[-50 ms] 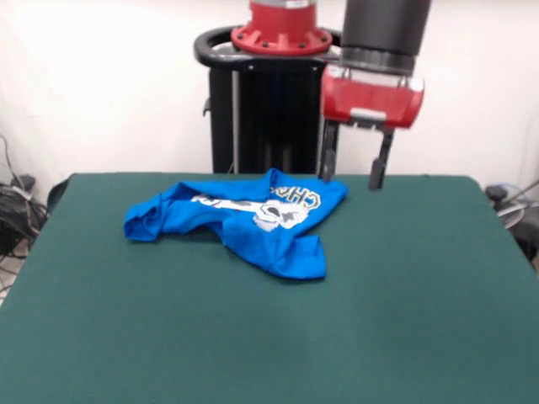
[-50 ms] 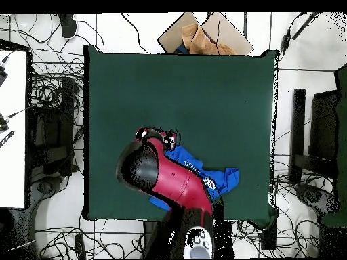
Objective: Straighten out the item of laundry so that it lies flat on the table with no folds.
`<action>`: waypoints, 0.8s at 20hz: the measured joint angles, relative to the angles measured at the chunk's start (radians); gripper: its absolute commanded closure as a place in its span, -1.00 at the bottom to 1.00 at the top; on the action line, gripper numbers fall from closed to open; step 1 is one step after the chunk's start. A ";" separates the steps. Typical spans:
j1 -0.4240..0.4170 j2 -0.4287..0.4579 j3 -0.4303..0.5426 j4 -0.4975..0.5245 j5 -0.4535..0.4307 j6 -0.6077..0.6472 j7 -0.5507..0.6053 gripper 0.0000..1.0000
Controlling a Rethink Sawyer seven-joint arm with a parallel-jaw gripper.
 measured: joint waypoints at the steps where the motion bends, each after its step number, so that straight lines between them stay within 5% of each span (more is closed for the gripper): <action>1: 0.000 0.011 -0.002 -0.009 0.002 -0.001 0.000 -1.00; 12: -0.011 0.198 -0.018 -0.077 0.016 -0.156 0.000 -1.00; 16: -0.073 0.232 0.019 -0.068 0.016 -0.182 0.000 -1.00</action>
